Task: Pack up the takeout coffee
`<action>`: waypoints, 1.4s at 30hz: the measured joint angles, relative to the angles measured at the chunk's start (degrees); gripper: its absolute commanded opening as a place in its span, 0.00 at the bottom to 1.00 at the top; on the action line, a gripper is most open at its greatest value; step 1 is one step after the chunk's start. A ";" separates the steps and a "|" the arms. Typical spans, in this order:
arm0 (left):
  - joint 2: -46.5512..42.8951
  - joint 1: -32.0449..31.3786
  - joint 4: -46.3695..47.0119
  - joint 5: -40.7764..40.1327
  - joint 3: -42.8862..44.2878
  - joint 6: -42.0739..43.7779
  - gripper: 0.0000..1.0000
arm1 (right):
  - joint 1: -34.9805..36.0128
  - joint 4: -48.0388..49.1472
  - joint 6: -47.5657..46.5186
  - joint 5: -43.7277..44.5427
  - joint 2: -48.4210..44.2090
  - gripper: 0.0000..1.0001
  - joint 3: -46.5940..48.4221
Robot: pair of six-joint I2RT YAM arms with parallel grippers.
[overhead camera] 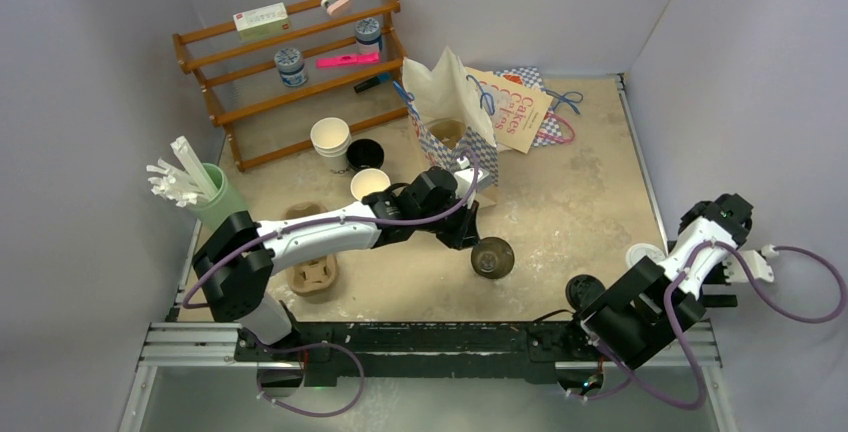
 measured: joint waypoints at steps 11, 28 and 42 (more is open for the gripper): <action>-0.09 0.13 0.00 -0.07 -0.02 0.09 0.00 | -0.42 6.14 -0.26 -4.31 0.00 0.99 -6.47; -0.85 0.87 0.28 -0.31 -0.17 0.66 0.00 | -0.37 9.68 -1.09 -6.97 -0.98 0.81 -8.66; -0.85 1.79 0.15 -0.48 -0.33 0.63 0.00 | 20.46 12.28 6.95 -15.47 0.55 0.82 -7.02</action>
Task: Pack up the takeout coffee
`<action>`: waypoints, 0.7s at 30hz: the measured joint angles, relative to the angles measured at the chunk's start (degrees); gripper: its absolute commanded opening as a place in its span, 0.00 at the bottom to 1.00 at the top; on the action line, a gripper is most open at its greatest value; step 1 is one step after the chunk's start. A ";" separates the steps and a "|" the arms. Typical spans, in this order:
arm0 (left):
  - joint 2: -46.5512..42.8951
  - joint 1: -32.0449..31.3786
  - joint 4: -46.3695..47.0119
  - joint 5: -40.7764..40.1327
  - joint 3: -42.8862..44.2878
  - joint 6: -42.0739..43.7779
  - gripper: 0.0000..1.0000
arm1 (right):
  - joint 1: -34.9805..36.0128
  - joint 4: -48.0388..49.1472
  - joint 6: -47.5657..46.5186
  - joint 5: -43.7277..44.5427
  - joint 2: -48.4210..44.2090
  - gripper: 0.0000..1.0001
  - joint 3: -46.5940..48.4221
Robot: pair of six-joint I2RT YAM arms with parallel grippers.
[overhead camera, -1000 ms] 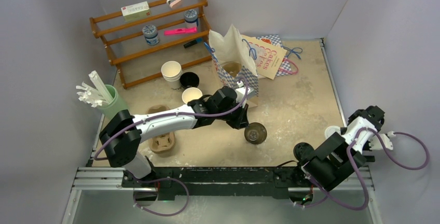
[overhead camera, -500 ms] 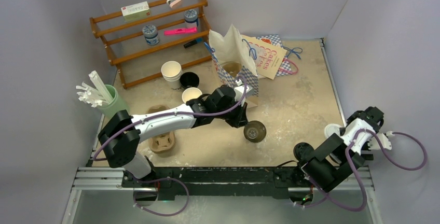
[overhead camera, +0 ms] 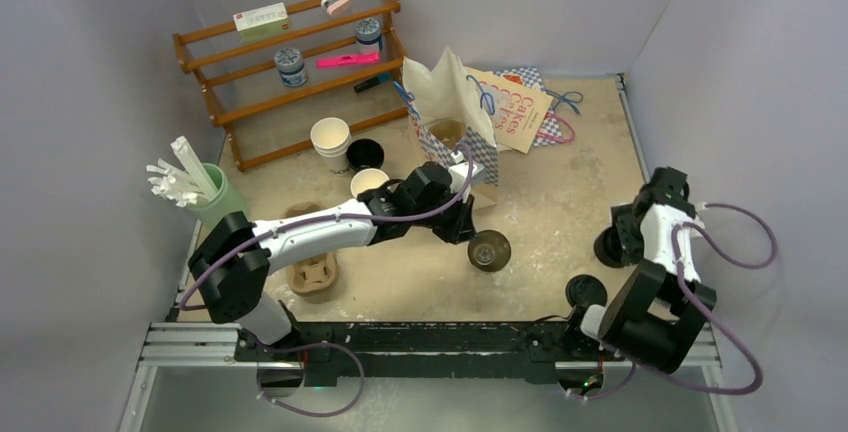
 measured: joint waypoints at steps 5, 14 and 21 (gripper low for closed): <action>0.00 0.57 -0.09 -0.15 0.00 0.02 0.00 | 11.76 0.11 3.91 -1.31 6.99 0.85 5.77; 0.79 2.60 -0.52 -0.44 0.42 0.87 0.00 | 20.83 -1.99 3.13 -1.62 15.80 0.99 19.47; 5.62 2.84 -4.66 -0.17 5.77 0.79 0.00 | 20.76 -3.85 -0.28 0.70 15.63 0.99 21.75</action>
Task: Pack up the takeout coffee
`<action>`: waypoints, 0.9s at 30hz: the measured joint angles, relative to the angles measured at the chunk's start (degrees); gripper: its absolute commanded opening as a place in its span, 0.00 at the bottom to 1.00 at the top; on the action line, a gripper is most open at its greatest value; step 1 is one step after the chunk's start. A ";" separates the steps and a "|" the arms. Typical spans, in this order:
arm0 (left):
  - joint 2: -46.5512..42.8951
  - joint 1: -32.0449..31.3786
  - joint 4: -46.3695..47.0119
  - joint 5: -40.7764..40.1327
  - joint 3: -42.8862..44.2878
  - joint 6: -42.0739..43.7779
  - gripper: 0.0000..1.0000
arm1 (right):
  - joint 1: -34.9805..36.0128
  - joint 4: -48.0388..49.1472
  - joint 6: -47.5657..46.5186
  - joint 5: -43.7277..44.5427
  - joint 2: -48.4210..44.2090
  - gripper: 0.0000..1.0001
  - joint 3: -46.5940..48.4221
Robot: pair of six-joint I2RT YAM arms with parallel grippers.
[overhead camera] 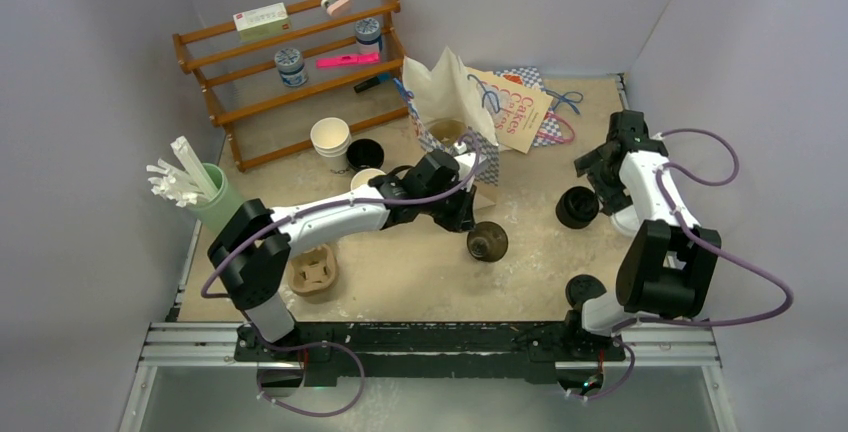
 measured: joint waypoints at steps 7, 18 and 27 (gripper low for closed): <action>1.31 0.00 -5.35 0.57 2.58 -2.36 0.00 | 0.00 0.68 -4.07 -0.11 -2.21 0.99 -3.96; 1.86 0.00 -6.23 1.31 1.81 -5.51 0.00 | 0.00 6.82 -8.22 -3.30 -5.35 0.96 -10.56; 1.79 0.00 -5.29 1.57 0.26 -5.73 0.00 | 0.02 11.98 -8.35 -6.73 -5.40 0.81 -13.53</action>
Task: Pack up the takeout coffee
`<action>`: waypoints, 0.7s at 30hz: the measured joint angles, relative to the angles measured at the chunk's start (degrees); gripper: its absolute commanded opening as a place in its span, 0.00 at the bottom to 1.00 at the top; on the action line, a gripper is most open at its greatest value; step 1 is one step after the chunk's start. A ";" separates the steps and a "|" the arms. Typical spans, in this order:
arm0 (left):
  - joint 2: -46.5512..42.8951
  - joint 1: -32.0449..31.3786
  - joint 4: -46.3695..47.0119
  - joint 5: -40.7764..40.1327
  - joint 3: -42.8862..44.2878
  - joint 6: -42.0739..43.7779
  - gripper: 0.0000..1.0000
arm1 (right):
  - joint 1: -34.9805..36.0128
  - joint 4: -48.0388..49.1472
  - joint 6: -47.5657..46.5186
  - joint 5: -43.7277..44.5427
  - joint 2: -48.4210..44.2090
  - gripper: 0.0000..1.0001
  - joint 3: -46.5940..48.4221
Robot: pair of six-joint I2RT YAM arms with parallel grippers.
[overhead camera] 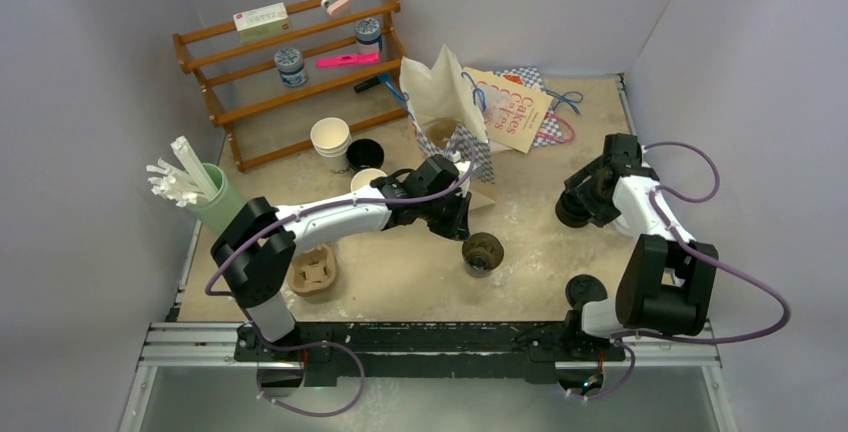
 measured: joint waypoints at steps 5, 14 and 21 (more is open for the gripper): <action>0.00 0.00 0.07 0.07 0.00 0.02 0.00 | 0.00 0.39 -0.09 0.00 0.02 0.72 0.04; 0.00 0.00 0.07 0.02 0.00 0.02 0.00 | 0.00 -1.25 -1.33 -0.83 -0.02 0.71 2.91; 0.00 0.00 0.02 -0.22 0.00 -0.02 0.00 | 0.00 -2.60 -2.84 -1.09 -3.15 0.63 5.18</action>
